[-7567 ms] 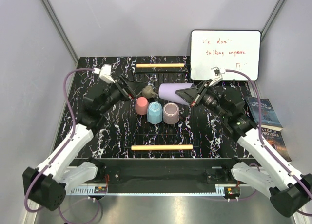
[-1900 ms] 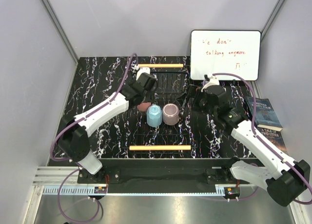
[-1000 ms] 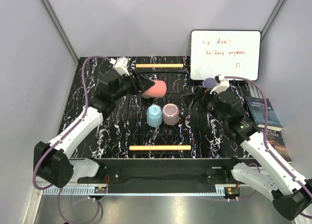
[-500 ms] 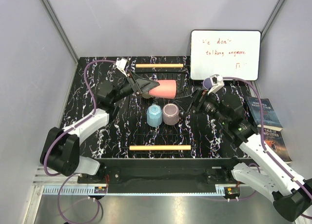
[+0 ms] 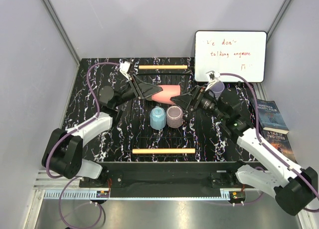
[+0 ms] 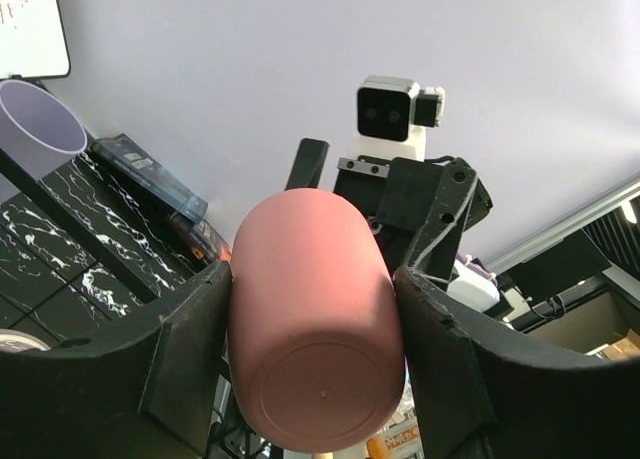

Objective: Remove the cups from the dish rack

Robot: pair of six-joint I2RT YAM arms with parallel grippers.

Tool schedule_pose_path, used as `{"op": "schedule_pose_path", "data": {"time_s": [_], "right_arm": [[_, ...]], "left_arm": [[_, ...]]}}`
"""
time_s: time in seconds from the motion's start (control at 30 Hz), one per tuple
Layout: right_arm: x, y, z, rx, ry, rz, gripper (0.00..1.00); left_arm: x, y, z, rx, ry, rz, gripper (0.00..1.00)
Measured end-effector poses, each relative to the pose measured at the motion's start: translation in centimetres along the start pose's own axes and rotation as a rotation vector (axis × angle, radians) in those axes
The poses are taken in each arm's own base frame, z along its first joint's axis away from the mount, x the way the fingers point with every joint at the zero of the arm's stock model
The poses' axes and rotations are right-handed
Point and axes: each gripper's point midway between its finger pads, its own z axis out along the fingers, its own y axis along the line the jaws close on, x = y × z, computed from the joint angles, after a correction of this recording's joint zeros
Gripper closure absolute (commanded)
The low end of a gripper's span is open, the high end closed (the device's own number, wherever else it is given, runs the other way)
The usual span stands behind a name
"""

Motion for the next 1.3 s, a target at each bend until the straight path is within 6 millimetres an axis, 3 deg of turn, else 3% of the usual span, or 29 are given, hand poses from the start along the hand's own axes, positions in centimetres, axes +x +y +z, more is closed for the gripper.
{"op": "schedule_pose_path", "data": {"time_s": [0.13,0.17,0.27,0.3,0.37,0.4,0.43,0.53,0.63,0.67,0.77,0.9,1.07,1.17,1.3], "right_arm": [[0.7,-0.1,1.0,-0.029,0.029,0.031,0.26],[0.8,0.0,1.2,-0.040,0.034,0.034,0.37],[0.9,0.4,1.6,-0.072,0.045,0.048,0.54],[0.9,0.5,1.7,-0.082,0.045,0.049,0.68],[0.9,0.9,1.7,-0.098,0.048,0.062,0.79],[0.9,1.1,1.6,-0.106,0.048,0.063,0.97],[0.9,1.3,1.6,-0.112,0.050,0.068,1.00],[0.8,2.2,1.3,-0.144,0.052,0.077,1.00],[0.8,2.3,1.2,-0.144,0.054,0.079,1.00],[0.8,2.2,1.1,-0.134,0.054,0.081,1.00],[0.7,1.7,0.4,-0.083,0.041,0.066,1.00],[-0.5,0.5,-1.9,0.045,-0.023,0.002,1.00],[-2.6,-0.8,-4.6,0.218,-0.084,-0.073,1.00],[-4.7,-3.0,-5.1,0.409,-0.106,-0.110,1.00],[-8.7,-6.9,-4.1,0.716,-0.099,-0.176,1.00]], "left_arm": [[0.6,0.3,0.3,-0.002,0.016,-0.014,1.00],[0.8,0.4,0.4,-0.002,0.020,-0.019,1.00],[1.7,1.0,0.8,-0.009,0.041,-0.036,1.00],[2.0,1.2,1.0,-0.012,0.048,-0.044,1.00],[2.4,1.6,1.2,-0.017,0.057,-0.054,1.00],[2.5,1.7,1.2,-0.018,0.058,-0.059,1.00],[2.5,1.7,1.2,-0.017,0.056,-0.058,1.00],[2.5,1.5,1.3,-0.011,0.054,-0.060,0.99],[2.6,1.4,1.3,-0.008,0.057,-0.058,0.47],[2.6,1.5,1.4,-0.011,0.060,-0.058,0.22],[2.7,2.1,1.6,-0.047,0.077,-0.033,0.01],[1.9,3.0,1.0,-0.166,0.069,0.024,0.01],[-2.3,2.8,-0.3,-0.329,-0.057,0.144,0.01],[-3.7,3.3,-1.4,-0.445,-0.120,0.176,0.01],[-3.6,6.4,-3.7,-0.646,-0.139,0.150,0.01]]}}
